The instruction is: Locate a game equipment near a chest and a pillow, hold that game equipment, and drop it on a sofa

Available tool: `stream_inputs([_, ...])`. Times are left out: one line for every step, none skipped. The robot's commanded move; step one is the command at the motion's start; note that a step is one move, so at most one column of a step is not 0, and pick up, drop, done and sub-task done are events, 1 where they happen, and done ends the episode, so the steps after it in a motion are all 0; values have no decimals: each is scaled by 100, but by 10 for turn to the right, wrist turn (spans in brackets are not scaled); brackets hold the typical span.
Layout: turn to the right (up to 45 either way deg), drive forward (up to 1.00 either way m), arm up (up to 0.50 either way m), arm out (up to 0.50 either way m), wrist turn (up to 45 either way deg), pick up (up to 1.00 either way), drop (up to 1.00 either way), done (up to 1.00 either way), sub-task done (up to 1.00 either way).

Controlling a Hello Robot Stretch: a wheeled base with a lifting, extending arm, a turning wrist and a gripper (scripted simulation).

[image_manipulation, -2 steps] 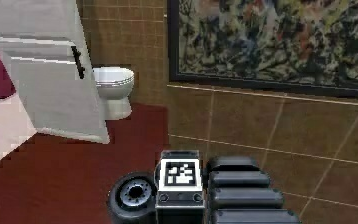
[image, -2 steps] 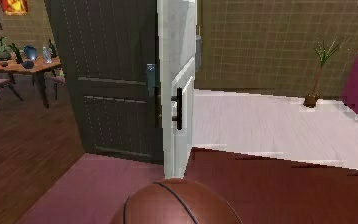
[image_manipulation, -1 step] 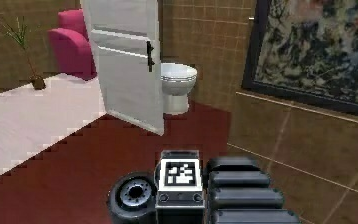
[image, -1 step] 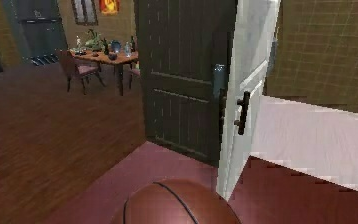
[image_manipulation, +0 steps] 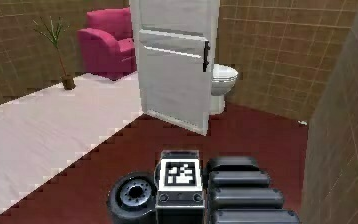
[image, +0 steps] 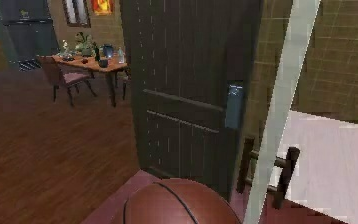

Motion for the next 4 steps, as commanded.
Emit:
stream_inputs([-450, 0, 0, 0, 0, 0, 0, 0, 0])
stream_inputs([-180, 0, 0, 0, 0, 0, 0, 0, 0])
stream_inputs([0, 100, 0, 0, 0, 0, 0, 0, 0])
stream_inputs([-60, 0, 0, 0, 0, 0, 0, 0, 0])
